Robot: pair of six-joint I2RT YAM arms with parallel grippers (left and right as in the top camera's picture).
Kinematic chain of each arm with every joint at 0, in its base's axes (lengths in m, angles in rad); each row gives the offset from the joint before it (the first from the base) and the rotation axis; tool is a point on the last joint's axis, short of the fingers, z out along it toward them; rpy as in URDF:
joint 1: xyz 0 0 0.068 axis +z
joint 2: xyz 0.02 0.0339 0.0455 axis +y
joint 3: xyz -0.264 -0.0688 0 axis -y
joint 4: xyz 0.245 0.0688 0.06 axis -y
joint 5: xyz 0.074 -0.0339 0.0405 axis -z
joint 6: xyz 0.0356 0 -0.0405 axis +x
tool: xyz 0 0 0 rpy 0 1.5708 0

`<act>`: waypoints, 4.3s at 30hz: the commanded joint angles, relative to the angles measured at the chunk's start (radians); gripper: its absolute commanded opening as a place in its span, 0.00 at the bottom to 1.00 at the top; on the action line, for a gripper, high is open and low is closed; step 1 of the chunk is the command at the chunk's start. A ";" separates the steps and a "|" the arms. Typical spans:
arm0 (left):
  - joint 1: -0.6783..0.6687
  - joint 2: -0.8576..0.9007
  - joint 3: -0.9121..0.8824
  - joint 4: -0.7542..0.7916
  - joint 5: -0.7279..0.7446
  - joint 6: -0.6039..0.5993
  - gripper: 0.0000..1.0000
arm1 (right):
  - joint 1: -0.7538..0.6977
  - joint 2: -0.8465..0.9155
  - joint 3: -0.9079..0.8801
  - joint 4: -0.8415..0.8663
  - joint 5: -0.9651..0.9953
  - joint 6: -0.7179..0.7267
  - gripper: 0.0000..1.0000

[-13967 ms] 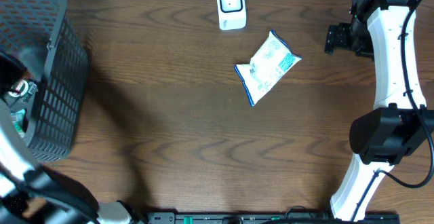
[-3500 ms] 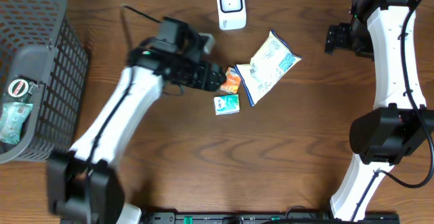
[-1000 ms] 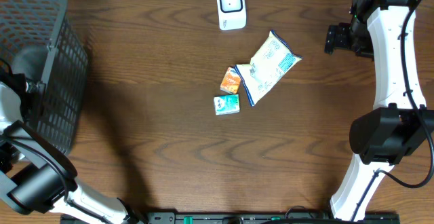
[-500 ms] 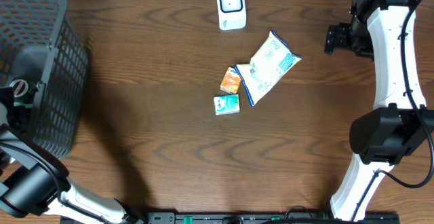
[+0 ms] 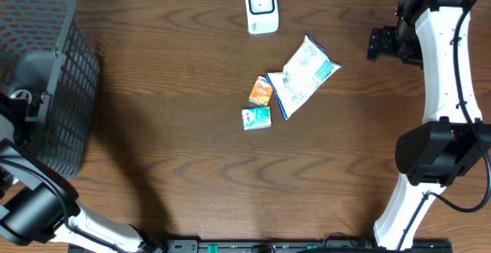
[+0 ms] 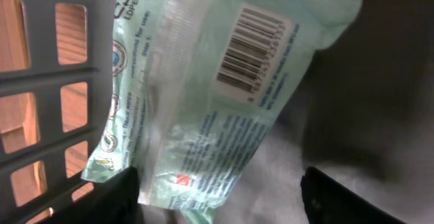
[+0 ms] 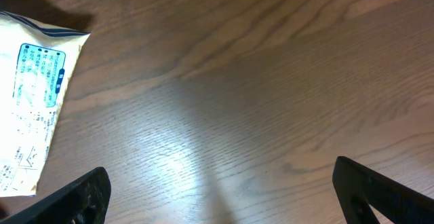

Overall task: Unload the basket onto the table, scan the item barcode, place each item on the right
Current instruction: 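Grasp the light-green wipes pack in the basket with the left gripper, then carry the wipes pack out and lower it left of the packs, then release the wipes pack and move the left gripper into the basket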

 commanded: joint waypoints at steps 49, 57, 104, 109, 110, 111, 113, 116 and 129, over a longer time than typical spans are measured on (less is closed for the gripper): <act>-0.074 -0.618 -0.008 0.201 0.795 -0.995 0.07 | -0.002 -0.017 0.018 0.000 0.012 0.016 0.99; -0.360 -0.696 -0.008 0.190 0.924 -0.994 0.07 | -0.003 -0.017 0.018 0.000 0.012 0.016 0.99; -1.155 -0.232 0.068 -0.077 0.461 -0.993 0.65 | -0.003 -0.017 0.018 0.000 0.012 0.016 0.99; -1.079 -0.401 0.073 -0.027 0.461 -0.989 0.84 | -0.003 -0.017 0.018 0.000 0.012 0.016 0.99; -1.052 -0.440 0.073 -0.019 0.457 -0.989 0.89 | -0.002 -0.017 0.018 0.000 0.012 0.016 0.99; -1.028 -0.473 0.073 -0.012 0.448 -0.988 0.91 | -0.002 -0.017 0.018 0.000 0.012 0.016 0.99; -0.975 -0.534 0.073 0.006 0.408 -0.974 0.94 | -0.002 -0.017 0.018 0.000 0.012 0.016 0.99; -0.888 -0.610 0.073 0.047 0.341 -0.919 0.94 | -0.002 -0.017 0.018 0.000 0.012 0.016 0.99; -0.441 -0.664 0.071 0.099 -0.040 -0.895 0.95 | -0.003 -0.017 0.018 0.000 0.012 0.016 0.99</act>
